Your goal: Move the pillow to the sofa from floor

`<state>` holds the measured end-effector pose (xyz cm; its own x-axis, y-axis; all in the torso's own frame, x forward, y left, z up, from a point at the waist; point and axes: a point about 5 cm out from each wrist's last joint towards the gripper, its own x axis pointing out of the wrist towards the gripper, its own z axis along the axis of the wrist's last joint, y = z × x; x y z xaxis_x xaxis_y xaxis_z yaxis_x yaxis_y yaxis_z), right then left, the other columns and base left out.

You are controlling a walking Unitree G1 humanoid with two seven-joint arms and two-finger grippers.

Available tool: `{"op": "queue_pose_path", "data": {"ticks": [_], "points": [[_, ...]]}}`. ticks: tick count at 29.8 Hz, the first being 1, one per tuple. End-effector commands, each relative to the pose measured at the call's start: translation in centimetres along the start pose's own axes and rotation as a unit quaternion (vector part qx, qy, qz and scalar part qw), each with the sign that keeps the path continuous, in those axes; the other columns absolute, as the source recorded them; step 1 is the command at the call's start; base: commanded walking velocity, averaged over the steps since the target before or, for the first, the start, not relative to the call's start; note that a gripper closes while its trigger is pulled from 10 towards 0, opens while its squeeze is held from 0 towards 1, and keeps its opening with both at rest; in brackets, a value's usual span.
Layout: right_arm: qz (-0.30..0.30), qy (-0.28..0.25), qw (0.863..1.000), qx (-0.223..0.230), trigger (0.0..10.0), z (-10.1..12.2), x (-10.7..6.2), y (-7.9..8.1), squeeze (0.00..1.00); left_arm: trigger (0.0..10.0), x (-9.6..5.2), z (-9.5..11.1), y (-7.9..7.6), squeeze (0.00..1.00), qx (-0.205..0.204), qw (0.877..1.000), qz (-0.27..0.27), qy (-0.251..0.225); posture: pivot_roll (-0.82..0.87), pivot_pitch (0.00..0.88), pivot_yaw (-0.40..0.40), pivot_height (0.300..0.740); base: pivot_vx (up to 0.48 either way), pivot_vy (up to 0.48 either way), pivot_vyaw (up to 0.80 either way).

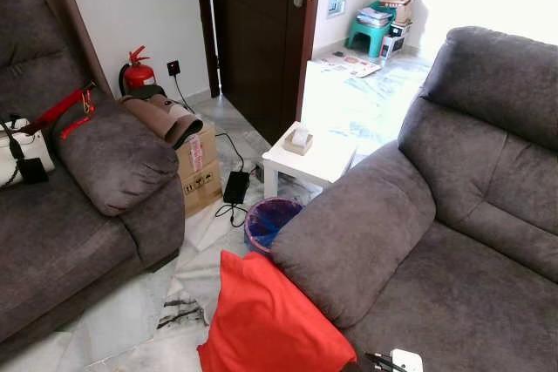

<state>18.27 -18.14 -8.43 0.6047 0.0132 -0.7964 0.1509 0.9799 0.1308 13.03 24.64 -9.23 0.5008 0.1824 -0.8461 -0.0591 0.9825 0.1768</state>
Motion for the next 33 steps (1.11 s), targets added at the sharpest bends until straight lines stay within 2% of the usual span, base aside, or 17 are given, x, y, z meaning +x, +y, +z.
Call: {"op": "queue_pose_path", "data": {"ticks": [1, 9, 10, 11, 16, 33], "points": [[-0.003, 0.007, 1.0, 0.002, 10.0, -0.45, -0.08, -0.07, 0.0, 10.0, -0.06, -0.22, 0.25, 0.0, 0.001, 1.0, 0.0, 0.003, 0.19, 0.0, -0.007, 0.74, 0.0, 0.0, 0.0], [-0.003, 0.007, 1.0, 0.002, 10.0, -0.45, -0.08, -0.07, 0.0, 10.0, -0.06, -0.22, 0.25, 0.0, 0.001, 1.0, 0.0, 0.003, 0.19, 0.0, -0.007, 0.74, 0.0, 0.0, 0.0], [-0.006, 0.007, 1.0, 0.008, 10.0, -0.46, -0.08, -0.11, 0.0, 10.0, -0.06, -0.21, 0.24, 0.0, 0.0, 1.0, 0.0, 0.003, 0.0, 0.0, 0.0, 0.74, 0.0, 0.0, 0.0], [0.01, 0.012, 1.0, -0.006, 10.0, -0.56, -0.1, 0.04, 0.0, 10.0, -0.11, -0.2, 0.59, 0.0, 0.001, 1.0, 0.002, -0.001, 0.21, 0.0, 0.004, 0.74, 0.0, 0.0, 0.0], [0.02, 0.015, 0.999, -0.02, 10.0, -0.64, -0.11, 0.14, 0.0, 10.0, -0.14, -0.2, 0.79, 0.0, -0.001, 1.0, 0.005, -0.004, 0.21, 0.0, 0.002, 0.74, 0.0, 0.0, 0.0], [0.025, 0.013, 0.999, -0.018, 10.0, -0.57, -0.12, 0.09, 0.0, 10.0, -0.16, -0.25, 0.76, 0.0, -0.005, 1.0, 0.005, -0.006, 0.21, 0.0, -0.011, 0.74, 0.0, 0.0, 0.0]]}}
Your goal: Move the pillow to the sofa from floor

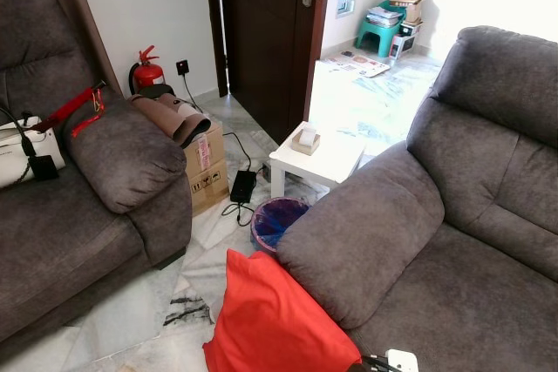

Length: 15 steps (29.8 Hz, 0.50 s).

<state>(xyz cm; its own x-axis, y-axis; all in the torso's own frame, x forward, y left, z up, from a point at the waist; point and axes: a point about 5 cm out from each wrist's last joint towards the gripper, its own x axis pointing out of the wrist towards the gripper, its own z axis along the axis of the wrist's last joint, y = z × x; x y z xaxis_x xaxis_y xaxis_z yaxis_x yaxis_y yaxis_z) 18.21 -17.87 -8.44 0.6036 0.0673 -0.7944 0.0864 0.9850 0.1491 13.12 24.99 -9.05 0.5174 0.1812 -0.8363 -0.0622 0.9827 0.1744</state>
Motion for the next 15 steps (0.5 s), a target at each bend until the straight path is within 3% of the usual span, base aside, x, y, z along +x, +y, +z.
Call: {"op": "queue_pose_path", "data": {"ticks": [1, 9, 15], "points": [[-0.002, 0.008, 1.0, 0.002, 10.0, -0.5, -0.1, -0.1, 0.0, 10.0, -0.1, -0.4, 0.4, 0.0, -0.003, 1.0, 0.005, 0.004, 0.2, 0.0, -0.01, 0.74, 0.0, 0.0, 0.0], [-0.001, 0.006, 1.0, -0.004, 10.0, -0.2, -0.1, -0.4, 0.0, 10.0, -0.1, -0.2, 0.0, 0.0, -0.003, 1.0, 0.007, -0.006, 0.18, 0.0, -0.018, 0.74, 0.0, 0.0, 0.0], [0.0, -0.005, 1.0, 0.001, 10.0, 0.3, -0.1, -0.5, 0.0, 10.0, 0.6, 3.4, -0.6, 0.0, -0.015, 0.998, 0.021, -0.055, 0.18, 0.0, -0.014, 0.74, 0.0, 0.0, 0.0]]}}
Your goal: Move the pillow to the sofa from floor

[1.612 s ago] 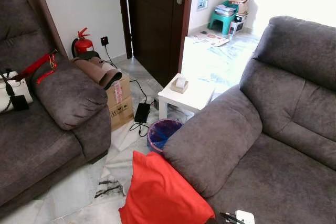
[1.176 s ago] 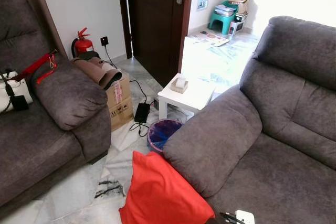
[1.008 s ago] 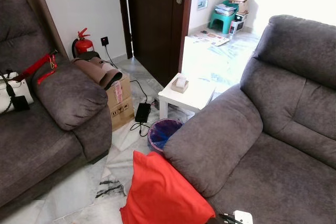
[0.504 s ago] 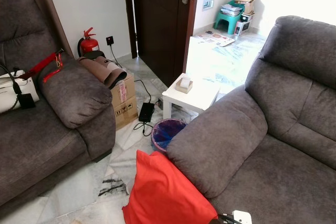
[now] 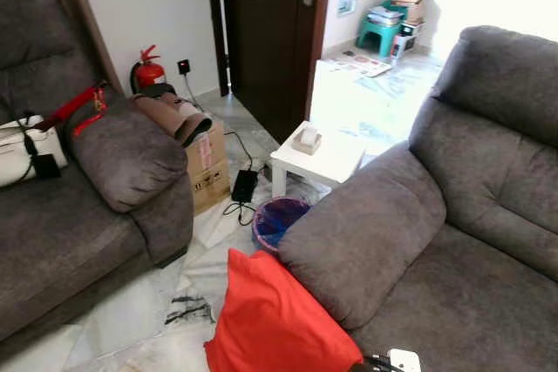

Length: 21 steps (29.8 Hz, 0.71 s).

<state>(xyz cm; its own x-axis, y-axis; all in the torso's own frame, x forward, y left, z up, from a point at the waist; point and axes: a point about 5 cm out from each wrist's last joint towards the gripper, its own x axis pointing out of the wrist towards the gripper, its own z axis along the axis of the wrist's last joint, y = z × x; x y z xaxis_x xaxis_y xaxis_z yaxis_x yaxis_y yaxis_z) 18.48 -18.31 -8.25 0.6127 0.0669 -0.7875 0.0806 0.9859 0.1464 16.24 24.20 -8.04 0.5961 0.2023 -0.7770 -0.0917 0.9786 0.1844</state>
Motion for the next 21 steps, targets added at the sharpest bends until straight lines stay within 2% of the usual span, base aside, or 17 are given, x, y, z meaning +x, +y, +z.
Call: {"op": "queue_pose_path", "data": {"ticks": [1, 4, 8, 9, 11, 13, 17, 21], "points": [[0.0, -0.003, 1.0, 0.004, 10.0, 0.0, 0.0, 0.0, 0.0, 10.0, 0.2, 1.1, 0.3, 0.0, -0.014, 1.0, 0.013, -0.022, 0.18, 0.0, -0.012, 0.74, 0.0, 0.0, 0.0], [0.002, -0.013, 1.0, 0.007, 10.0, 0.5, 0.1, 0.2, 0.0, 10.0, 0.3, 2.2, 0.4, 0.0, -0.023, 0.998, 0.012, -0.053, 0.18, 0.0, -0.012, 0.74, 0.0, 0.0, 0.0], [-0.003, -0.046, 0.999, 0.015, 10.0, 1.8, 0.2, 0.1, 0.0, 10.0, 0.3, 4.5, 1.2, 0.0, -0.038, 0.991, 0.026, -0.122, 0.17, 0.0, -0.009, 0.74, 0.0, 0.0, 0.0], [0.002, -0.071, 0.997, 0.019, 10.0, 2.9, 0.3, 0.1, 0.0, 10.0, 0.1, 5.8, 1.5, 0.0, -0.05, 0.985, 0.028, -0.163, 0.17, 0.0, -0.008, 0.74, 0.0, 0.0, 0.0], [0.014, -0.111, 0.994, 0.017, 10.0, 4.8, 0.4, 0.3, 0.0, 10.0, -0.2, 7.2, 1.5, 0.0, -0.045, 0.976, 0.025, -0.211, 0.17, 0.0, -0.006, 0.74, 0.0, 0.0, 0.0], [0.018, -0.125, 0.992, 0.013, 10.0, 5.5, 0.4, 0.4, 0.0, 10.0, -0.3, 7.5, 1.2, 0.0, -0.038, 0.973, 0.023, -0.225, 0.16, 0.0, -0.004, 0.74, 0.0, 0.0, 0.0], [0.056, -0.209, 0.976, -0.001, 10.0, 9.2, 0.1, 1.3, 0.0, 10.0, -1.5, 8.5, 0.7, 0.0, -0.036, 0.952, 0.026, -0.303, 0.15, 0.0, -0.007, 0.74, 0.0, 0.0, 0.0], [0.066, -0.227, 0.972, -0.006, 10.0, 9.8, 0.0, 1.4, 0.0, 10.0, -1.8, 8.7, 0.3, 0.0, -0.033, 0.946, 0.023, -0.321, 0.16, 0.0, -0.009, 0.74, 0.0, 0.0, 0.0]]}}
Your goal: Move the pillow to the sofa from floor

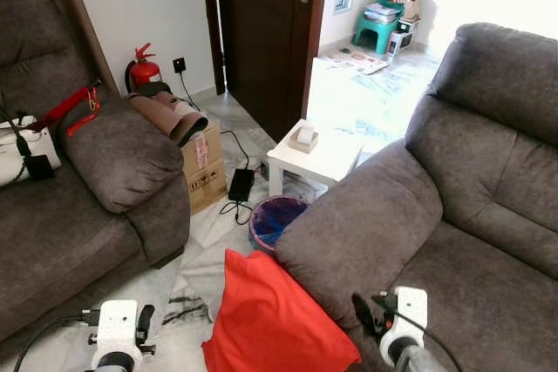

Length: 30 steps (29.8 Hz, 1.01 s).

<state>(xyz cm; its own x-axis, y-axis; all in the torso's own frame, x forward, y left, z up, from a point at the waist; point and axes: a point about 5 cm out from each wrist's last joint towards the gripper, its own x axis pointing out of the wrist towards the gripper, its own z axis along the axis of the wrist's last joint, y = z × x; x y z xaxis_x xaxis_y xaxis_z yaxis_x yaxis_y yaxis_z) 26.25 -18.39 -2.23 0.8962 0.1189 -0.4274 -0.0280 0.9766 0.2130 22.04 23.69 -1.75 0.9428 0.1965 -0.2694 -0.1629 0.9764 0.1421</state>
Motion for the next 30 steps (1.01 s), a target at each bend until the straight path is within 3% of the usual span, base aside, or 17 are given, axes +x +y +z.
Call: {"op": "queue_pose_path", "data": {"ticks": [1, 7, 16, 20, 30], "points": [[0.004, -0.009, 1.0, 0.001, 10.0, 0.2, 0.0, 0.0, 0.0, 10.0, -0.1, 0.6, -0.1, 0.0, 0.007, 1.0, 0.0, -0.025, 0.16, 0.0, -0.01, 0.74, 0.0, 0.0, 0.0], [0.023, -0.013, 1.0, 0.002, 10.0, 0.6, 0.4, 0.8, 0.0, 10.0, 0.3, 1.5, -0.6, 0.0, 0.006, 0.999, -0.004, -0.04, 0.16, 0.0, -0.01, 0.735, 0.0, 0.0, 0.0], [0.025, -0.018, 1.0, -0.003, 10.0, 0.9, 0.6, 1.2, 0.0, 10.0, 0.6, 1.9, -0.6, 0.0, -0.001, 0.999, -0.005, -0.041, 0.16, 0.0, -0.011, 0.665, 0.0, 0.0, 0.0], [0.002, -0.016, 1.0, -0.001, 10.0, 0.8, 0.5, 0.6, 0.0, 10.0, 0.8, 1.6, -0.4, 0.0, 0.008, 1.0, -0.01, -0.02, 0.18, 0.0, -0.014, 0.665, 0.0, 0.0, 0.0], [0.0, -0.002, 1.0, -0.001, 10.0, 0.4, 0.5, 0.8, 0.0, 10.0, 0.9, 1.8, 0.4, 0.0, -0.001, 1.0, 0.008, -0.023, 0.18, 0.008, -0.015, 0.665, 0.0, 0.0, 0.0]]}}
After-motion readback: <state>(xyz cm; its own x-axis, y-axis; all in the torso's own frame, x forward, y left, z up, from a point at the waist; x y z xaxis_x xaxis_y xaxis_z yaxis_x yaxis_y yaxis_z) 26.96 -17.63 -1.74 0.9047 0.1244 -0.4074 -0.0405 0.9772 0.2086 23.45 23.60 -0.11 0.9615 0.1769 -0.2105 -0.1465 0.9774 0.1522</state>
